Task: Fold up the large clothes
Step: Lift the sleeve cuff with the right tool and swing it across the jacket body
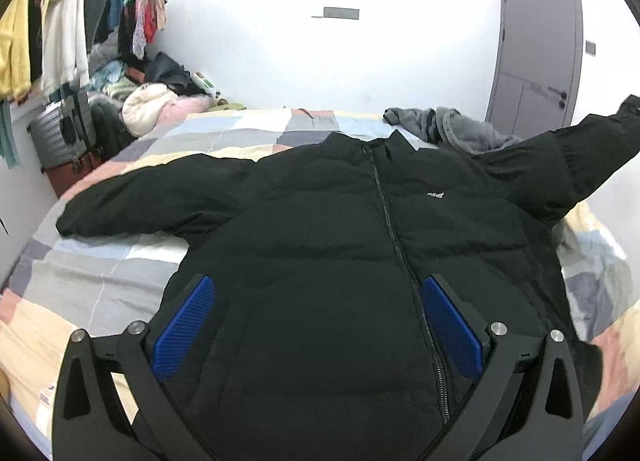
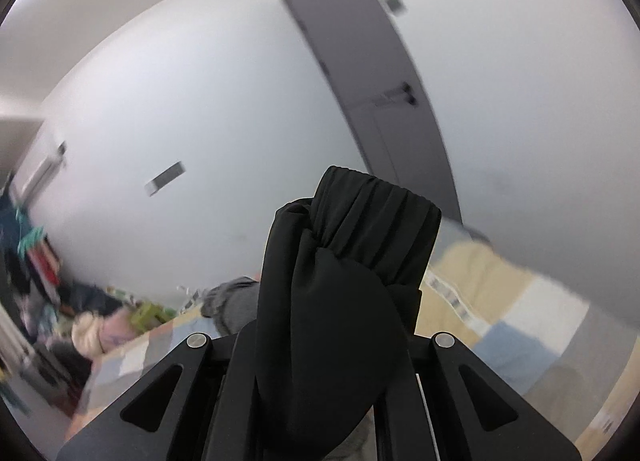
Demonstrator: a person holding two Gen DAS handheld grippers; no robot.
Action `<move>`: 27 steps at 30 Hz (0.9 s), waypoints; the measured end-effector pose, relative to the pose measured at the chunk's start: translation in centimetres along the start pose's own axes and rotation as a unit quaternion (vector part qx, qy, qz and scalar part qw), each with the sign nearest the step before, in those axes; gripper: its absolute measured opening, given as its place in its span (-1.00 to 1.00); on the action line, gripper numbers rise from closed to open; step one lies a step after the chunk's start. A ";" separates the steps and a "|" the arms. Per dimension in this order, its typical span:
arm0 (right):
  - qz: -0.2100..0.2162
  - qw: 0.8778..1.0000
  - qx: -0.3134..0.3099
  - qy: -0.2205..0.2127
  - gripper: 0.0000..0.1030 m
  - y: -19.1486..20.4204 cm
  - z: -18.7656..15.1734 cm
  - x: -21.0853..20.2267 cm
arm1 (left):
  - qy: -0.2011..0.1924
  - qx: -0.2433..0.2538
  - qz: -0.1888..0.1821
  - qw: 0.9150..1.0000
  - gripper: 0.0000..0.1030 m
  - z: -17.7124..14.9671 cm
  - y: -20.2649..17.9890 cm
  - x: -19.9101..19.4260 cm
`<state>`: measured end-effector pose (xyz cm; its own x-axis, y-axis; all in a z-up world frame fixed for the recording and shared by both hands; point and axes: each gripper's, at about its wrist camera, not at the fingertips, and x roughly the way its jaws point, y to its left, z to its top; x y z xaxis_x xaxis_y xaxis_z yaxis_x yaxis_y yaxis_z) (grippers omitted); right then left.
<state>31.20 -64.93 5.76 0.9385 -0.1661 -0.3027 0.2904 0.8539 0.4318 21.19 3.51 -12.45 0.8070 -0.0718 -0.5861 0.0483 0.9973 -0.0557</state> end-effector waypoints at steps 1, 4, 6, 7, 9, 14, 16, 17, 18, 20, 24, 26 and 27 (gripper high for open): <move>0.008 1.000 -0.007 -0.004 -0.89 2.0 0.5 -0.5 | 0.003 -0.005 -0.001 1.000 1.00 0.0 0.6 0.2; 0.027 0.999 -0.038 -0.017 -0.89 7.4 0.9 -1.6 | 0.002 -0.010 -0.002 1.000 1.00 -0.4 1.4 0.3; 0.043 0.997 -0.064 -0.024 -0.88 11.9 0.8 -2.0 | 0.002 -0.010 -0.007 1.000 1.00 -0.5 1.8 0.2; 0.049 0.996 -0.072 -0.025 -0.88 13.4 0.8 -1.9 | -0.001 -0.008 -0.008 1.000 1.00 -0.6 2.1 0.1; 0.065 0.993 -0.098 -0.026 -0.88 17.6 0.0 -1.9 | -0.005 -0.006 -0.007 1.000 1.00 -0.7 2.6 -0.1; 0.113 0.983 -0.143 -0.018 -0.87 26.3 -3.2 -1.8 | -0.013 -0.017 0.003 1.000 1.00 -0.7 4.5 -0.6; 0.135 0.979 -0.153 -0.010 -0.86 29.1 -4.8 -1.4 | -0.012 -0.018 0.005 1.000 1.00 -0.7 5.0 -0.5; 0.148 0.976 -0.162 -0.006 -0.86 31.0 -6.0 -1.0 | -0.013 -0.020 0.003 1.000 1.00 -0.7 5.2 -0.5; 0.159 0.973 -0.169 -0.002 -0.86 32.6 -7.3 -0.7 | -0.013 -0.024 0.001 1.000 1.00 -0.7 5.5 -0.6; 0.179 0.966 -0.184 0.010 -0.84 35.6 -9.6 0.2 | -0.016 -0.030 0.000 0.999 1.00 -0.8 6.1 -0.6; 0.213 0.951 -0.218 0.043 -0.81 41.9 -15.3 2.1 | -0.026 -0.052 0.018 0.998 1.00 -0.6 7.8 -0.6; 0.223 0.945 -0.232 0.063 -0.81 44.2 -18.3 2.5 | -0.020 -0.075 0.013 0.997 1.00 -0.6 8.9 -0.1; 0.230 0.939 -0.245 0.078 -0.81 45.5 -20.6 3.6 | -0.018 -0.086 0.012 0.996 1.00 -0.6 9.5 0.2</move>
<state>43.96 -16.54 6.83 0.8939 0.3165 -0.3174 -0.2947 0.9485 0.1158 21.50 12.94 -13.60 0.8275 -0.0450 -0.5597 -0.0699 0.9808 -0.1822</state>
